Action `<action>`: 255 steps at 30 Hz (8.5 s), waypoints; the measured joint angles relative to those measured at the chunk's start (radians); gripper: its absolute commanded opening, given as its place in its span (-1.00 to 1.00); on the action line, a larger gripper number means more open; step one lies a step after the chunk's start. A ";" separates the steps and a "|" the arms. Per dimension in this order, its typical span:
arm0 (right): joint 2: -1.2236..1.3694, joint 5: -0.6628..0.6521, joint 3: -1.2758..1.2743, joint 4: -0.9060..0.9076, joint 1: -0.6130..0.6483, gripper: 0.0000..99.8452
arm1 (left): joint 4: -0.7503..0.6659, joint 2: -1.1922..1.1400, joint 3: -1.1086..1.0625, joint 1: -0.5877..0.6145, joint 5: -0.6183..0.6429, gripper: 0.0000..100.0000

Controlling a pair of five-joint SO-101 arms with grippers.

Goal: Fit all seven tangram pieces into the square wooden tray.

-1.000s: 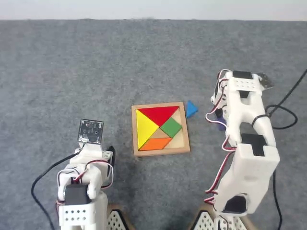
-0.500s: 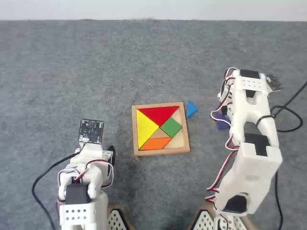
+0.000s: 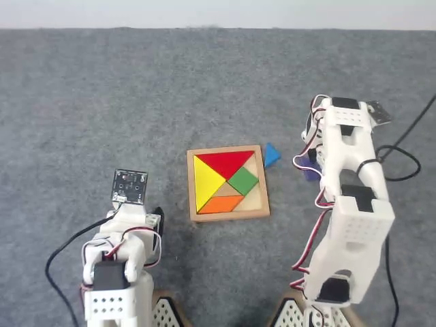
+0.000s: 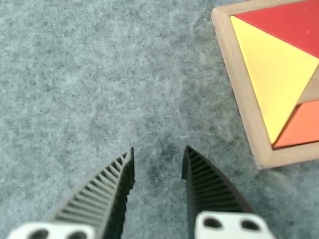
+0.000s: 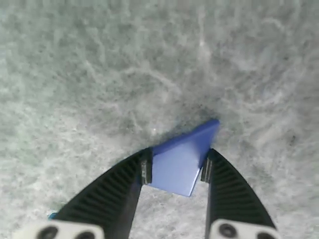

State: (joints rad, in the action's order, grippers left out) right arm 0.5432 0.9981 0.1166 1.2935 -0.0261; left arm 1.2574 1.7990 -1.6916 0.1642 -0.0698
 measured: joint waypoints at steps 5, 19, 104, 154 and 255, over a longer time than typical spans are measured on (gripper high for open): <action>0.002 0.018 0.008 0.000 0.005 -0.65 | 0.000 0.000 0.000 0.000 0.000 -0.69; 0.003 0.031 0.009 -0.008 -0.020 -0.64 | 0.000 0.000 0.000 0.000 0.000 -0.69; -0.316 -0.353 -0.499 -0.213 0.170 -0.52 | 0.000 0.000 0.000 0.000 0.000 -0.69; -0.204 -1.247 -0.259 0.049 0.123 -0.46 | 0.000 0.000 0.000 0.000 0.000 -0.69; -0.425 -0.192 -0.425 -0.057 0.539 -0.66 | 0.000 0.000 0.000 0.000 0.000 -0.69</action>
State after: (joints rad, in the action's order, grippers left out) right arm 0.1181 0.8063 -0.3084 1.2367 0.5125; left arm 1.2574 1.7990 -1.6916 0.1642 -0.0698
